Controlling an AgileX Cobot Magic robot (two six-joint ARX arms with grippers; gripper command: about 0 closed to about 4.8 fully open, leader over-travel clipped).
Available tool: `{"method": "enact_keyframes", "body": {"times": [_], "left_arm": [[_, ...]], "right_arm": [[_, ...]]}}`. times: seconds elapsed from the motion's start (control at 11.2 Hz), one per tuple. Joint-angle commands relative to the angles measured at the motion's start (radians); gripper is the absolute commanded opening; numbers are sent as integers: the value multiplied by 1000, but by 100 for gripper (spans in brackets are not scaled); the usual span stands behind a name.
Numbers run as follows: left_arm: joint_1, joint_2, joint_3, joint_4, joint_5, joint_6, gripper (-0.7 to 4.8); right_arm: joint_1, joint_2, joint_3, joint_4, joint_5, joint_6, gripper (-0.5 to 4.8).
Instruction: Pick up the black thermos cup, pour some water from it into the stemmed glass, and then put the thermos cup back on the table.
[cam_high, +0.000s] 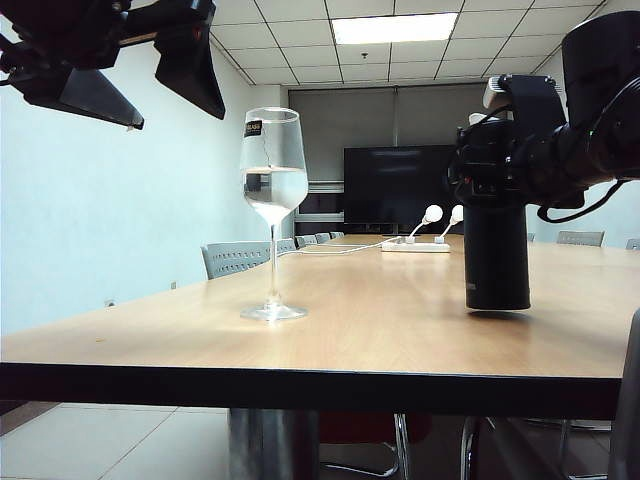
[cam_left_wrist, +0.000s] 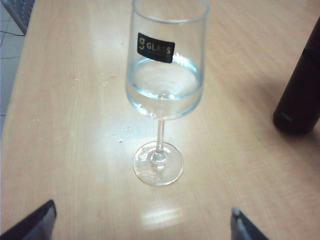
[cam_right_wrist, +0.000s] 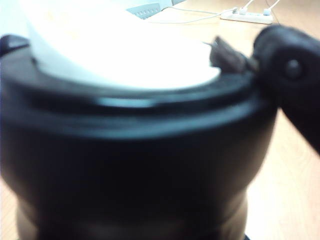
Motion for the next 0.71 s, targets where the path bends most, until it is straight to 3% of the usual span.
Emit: {"method": "enact_keyframes", "body": {"times": [0.09, 0.71], "left_arm": [[0, -2, 6, 8, 0, 4, 458], [0, -2, 6, 8, 0, 4, 458]], "right_arm": [[-1, 16, 11, 94, -30, -76, 145], [-1, 31, 11, 85, -43, -78, 149]]}}
